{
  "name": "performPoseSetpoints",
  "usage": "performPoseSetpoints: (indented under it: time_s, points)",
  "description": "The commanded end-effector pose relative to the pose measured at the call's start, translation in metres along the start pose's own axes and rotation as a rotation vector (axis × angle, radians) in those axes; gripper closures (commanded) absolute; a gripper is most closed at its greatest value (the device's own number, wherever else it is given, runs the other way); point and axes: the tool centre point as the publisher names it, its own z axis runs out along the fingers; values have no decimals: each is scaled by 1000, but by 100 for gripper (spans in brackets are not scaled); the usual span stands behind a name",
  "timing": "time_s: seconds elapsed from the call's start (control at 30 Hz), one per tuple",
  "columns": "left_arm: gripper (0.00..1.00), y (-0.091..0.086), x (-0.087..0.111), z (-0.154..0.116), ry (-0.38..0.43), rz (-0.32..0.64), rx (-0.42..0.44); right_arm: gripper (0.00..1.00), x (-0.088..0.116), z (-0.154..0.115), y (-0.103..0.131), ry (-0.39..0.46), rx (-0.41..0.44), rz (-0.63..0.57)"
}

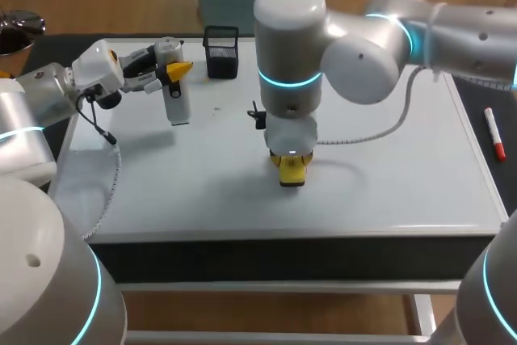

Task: Pick up the inspection probe, press it on each red-marked spot on the whiteboard one by one, put down the probe, pick up the eraser, and wipe off all the red marks.

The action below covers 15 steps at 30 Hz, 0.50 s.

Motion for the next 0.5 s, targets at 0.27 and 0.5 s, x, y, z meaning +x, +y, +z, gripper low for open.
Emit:
performPoseSetpoints:
  time_s: [0.27, 0.5]
  points:
    - [100, 0, -1, 1, 2, 0, 2, 100, -3, 7, 0, -8, -2, -25]
    - [100, 0, -1, 1, 2, 0, 2, 100, 2, 14, -2, -2, -5, -24]
